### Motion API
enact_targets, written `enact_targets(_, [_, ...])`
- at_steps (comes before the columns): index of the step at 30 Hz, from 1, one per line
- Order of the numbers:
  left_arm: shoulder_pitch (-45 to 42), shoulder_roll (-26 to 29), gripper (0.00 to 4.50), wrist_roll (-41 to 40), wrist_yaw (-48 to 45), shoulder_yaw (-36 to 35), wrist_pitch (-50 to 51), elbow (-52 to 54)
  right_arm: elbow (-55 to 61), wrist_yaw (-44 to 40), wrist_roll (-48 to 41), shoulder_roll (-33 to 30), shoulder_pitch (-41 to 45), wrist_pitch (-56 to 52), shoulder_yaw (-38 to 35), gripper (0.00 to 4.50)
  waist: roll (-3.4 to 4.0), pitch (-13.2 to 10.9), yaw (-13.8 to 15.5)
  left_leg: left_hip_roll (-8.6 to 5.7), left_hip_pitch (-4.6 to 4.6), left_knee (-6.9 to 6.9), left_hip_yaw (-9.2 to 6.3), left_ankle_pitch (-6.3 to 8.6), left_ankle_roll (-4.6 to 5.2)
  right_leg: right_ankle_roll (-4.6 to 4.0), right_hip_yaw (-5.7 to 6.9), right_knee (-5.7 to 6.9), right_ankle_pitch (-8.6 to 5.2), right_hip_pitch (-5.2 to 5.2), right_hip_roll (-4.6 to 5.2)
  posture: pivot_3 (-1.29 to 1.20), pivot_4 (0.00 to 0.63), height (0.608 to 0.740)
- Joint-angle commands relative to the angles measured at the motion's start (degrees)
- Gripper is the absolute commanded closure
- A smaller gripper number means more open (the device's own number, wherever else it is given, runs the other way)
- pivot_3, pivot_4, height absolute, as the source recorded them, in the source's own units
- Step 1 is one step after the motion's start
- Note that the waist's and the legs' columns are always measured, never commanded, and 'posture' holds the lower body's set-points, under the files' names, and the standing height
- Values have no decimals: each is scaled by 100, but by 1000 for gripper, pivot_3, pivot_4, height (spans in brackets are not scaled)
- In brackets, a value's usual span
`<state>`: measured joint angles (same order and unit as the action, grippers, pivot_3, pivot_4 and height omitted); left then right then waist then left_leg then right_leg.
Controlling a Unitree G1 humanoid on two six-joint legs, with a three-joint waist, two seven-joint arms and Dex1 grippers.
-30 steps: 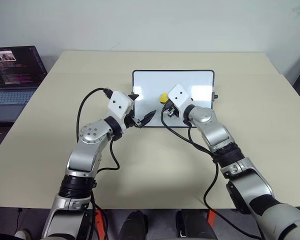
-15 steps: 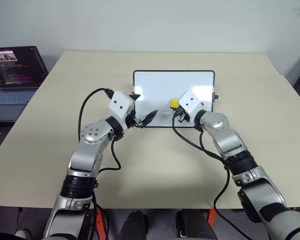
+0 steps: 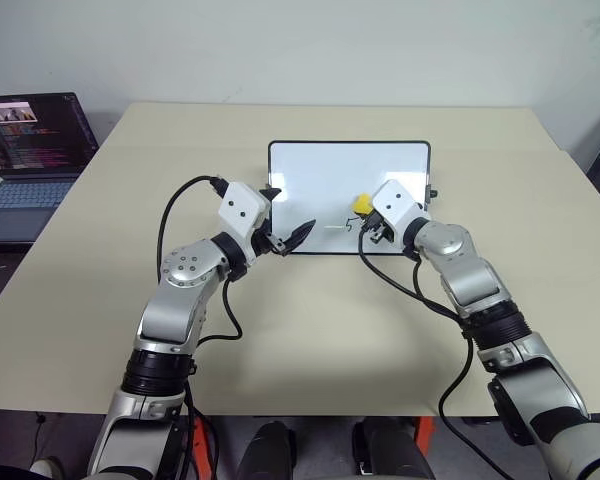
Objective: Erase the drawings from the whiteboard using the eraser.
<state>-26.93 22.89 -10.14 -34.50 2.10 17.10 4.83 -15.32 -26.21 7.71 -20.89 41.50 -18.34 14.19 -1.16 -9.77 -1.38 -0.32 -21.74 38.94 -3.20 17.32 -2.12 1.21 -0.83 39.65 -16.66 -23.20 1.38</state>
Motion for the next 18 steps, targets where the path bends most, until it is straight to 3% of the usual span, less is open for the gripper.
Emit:
enact_targets(1, [-111, 14, 0, -25, -26, -9, -70, 122, -197, 63, 69, -293, -127, -158, -313, 3199, 0, 0, 4, 0, 0, 0, 0, 0, 1, 0, 0, 0, 1, 0, 0, 0, 150, 740])
enact_targets(9, [-158, 21, 0, -24, -56, -12, -97, 50, -73, 94, 37, -315, -143, -264, -403, 3199, -1, 1, 5, 0, 3, 0, 3, -3, 5, 0, -2, 0, 6, 2, 0, 0, 150, 740])
enact_targets(18, [55, 131, 0, -152, -185, -74, 113, 378, 984, -31, -426, -46, -141, -1159, -641, 3199, 0, 0, -14, 2, -2, -3, 2, -3, 6, 0, -2, -10, 7, -1, -1, 0, 150, 740])
